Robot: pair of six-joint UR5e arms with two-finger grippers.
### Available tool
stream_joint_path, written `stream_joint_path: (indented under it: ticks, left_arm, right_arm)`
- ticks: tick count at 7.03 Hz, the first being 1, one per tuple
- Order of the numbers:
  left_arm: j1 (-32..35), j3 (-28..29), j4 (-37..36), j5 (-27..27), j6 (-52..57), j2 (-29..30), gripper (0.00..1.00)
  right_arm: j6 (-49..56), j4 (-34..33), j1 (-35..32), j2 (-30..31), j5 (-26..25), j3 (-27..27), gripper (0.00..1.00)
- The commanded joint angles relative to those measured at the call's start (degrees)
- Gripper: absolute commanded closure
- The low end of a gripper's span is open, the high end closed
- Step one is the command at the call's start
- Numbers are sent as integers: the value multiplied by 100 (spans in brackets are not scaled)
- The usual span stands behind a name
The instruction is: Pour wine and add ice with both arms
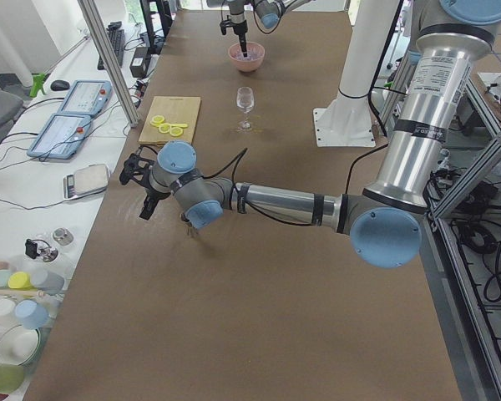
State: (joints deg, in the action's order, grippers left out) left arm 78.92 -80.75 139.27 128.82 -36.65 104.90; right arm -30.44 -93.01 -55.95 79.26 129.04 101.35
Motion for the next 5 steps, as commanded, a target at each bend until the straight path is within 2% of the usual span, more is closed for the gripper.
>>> stream_joint_path:
  ticks: [1,3,4,5]
  left_arm:
    - [0,-11,3,2,0,39,2]
    - [0,-11,29,-6,0,31,1]
    - [0,-11,47,-6,0,31,1]
    - [0,-11,65,-6,0,13,1]
  right_arm:
    - [-6,-7,5,28,-2,-54,56]
    - [-15,-7,5,55,16,-54,53]
    - [3,-7,-3,46,16,-37,48]
    - [-32,-7,-4,46,25,-28,38]
